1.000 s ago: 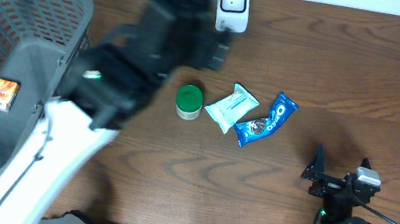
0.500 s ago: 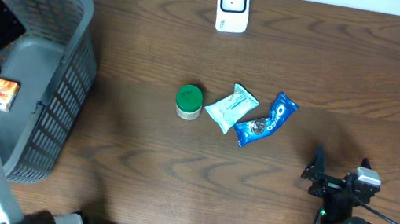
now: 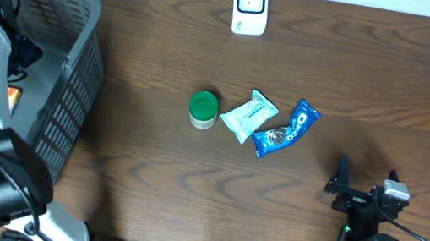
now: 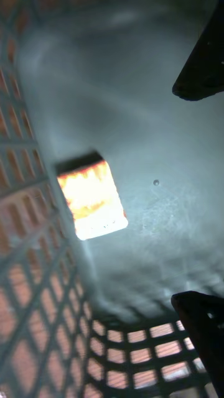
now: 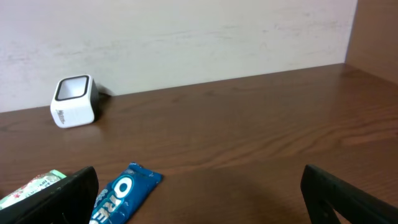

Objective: Scan the item barcode

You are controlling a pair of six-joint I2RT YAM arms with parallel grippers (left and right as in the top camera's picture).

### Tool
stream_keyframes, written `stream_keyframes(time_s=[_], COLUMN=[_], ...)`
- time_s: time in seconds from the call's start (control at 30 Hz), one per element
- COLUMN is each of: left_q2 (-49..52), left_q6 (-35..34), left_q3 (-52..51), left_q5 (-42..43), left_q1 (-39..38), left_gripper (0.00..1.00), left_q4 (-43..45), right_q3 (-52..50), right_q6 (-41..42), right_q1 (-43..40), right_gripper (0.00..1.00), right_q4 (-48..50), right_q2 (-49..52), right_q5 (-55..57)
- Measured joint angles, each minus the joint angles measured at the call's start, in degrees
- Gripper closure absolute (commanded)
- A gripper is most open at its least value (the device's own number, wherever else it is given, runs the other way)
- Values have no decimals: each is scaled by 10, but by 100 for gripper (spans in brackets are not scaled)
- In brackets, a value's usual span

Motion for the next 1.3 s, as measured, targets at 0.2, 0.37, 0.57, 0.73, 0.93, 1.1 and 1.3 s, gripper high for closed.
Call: stream_keyframes(time_s=[0.2, 0.37, 0.57, 0.73, 0.93, 1.1, 1.3], left_q2=[16, 16, 16, 16, 16, 16, 16], left_q6=[-175, -245, -256, -215, -170, -118, -63], left_q3=[-35, -76, -129, -131, -131, -131, -139], left_q5=[-9, -22, -29, -31, -31, -17, 34], left_q1=[2, 2, 5, 6, 24, 52, 82], left_gripper=[2, 3, 2, 2, 2, 2, 2], left_q4=[0, 49, 139, 161, 167, 172, 224], right_q3=[0, 0, 0, 0, 0, 0, 0], right_q6=[0, 0, 0, 0, 0, 0, 0], right_q1=[0, 0, 0, 0, 0, 0, 0], right_gripper=[1, 1, 1, 1, 1, 1, 1], right_q4=[0, 0, 0, 0, 0, 0, 0], right_q2=[0, 0, 0, 0, 0, 0, 0], right_q5=[0, 0, 0, 0, 0, 0, 0])
